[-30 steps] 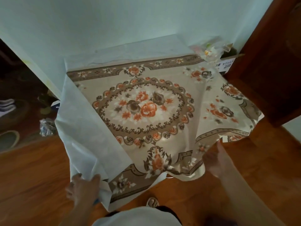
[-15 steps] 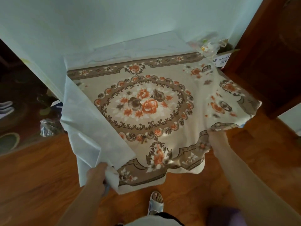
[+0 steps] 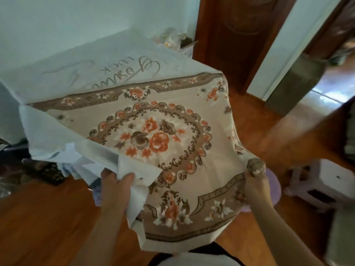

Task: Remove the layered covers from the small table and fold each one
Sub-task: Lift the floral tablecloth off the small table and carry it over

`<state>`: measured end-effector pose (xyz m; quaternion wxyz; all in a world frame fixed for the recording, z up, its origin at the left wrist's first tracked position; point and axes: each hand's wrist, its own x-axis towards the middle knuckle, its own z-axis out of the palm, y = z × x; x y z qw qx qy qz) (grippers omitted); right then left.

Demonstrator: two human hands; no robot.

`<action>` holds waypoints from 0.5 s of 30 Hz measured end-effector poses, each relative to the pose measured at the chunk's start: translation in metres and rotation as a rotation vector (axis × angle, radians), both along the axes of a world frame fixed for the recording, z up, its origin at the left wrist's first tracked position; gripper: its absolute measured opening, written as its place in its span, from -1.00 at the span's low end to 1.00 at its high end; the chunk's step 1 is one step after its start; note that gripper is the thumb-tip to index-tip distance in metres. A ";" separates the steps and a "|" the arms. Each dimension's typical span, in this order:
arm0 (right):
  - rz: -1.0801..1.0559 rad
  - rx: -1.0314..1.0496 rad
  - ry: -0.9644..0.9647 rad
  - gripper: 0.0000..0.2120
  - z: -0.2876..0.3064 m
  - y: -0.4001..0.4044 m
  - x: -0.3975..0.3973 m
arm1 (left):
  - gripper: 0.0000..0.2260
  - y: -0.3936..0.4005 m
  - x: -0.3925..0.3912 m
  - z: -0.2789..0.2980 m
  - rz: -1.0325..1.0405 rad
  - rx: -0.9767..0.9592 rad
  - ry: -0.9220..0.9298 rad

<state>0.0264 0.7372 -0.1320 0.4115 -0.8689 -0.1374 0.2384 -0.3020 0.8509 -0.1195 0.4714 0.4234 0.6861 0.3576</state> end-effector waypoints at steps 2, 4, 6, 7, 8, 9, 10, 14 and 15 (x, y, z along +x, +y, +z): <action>-0.025 0.109 -0.010 -0.76 0.029 -0.040 0.004 | -0.49 -0.022 0.019 0.021 -0.077 0.020 -0.029; -0.060 0.211 -0.013 -0.82 0.062 -0.081 0.015 | -0.55 -0.038 0.039 0.050 -0.098 -0.002 -0.124; -0.099 0.304 0.011 -0.80 0.099 -0.121 0.030 | -0.61 -0.051 0.058 0.080 -0.104 -0.006 -0.236; -0.128 0.330 0.008 -0.79 0.115 -0.142 0.039 | -0.65 -0.058 0.069 0.095 -0.132 0.004 -0.268; -0.152 0.351 -0.001 -0.78 0.132 -0.162 0.047 | -0.67 -0.065 0.081 0.108 -0.170 0.023 -0.290; -0.172 0.374 -0.010 -0.78 0.143 -0.183 0.058 | -0.64 -0.074 0.095 0.122 -0.211 0.044 -0.308; -0.173 0.408 -0.017 -0.78 0.156 -0.204 0.068 | -0.60 -0.086 0.112 0.133 -0.252 0.061 -0.320; -0.187 0.463 -0.059 -0.81 0.175 -0.295 0.126 | -0.59 -0.157 0.193 0.172 -0.403 0.140 -0.427; -0.204 0.488 -0.069 -0.80 0.176 -0.319 0.142 | -0.57 -0.176 0.216 0.179 -0.431 0.146 -0.471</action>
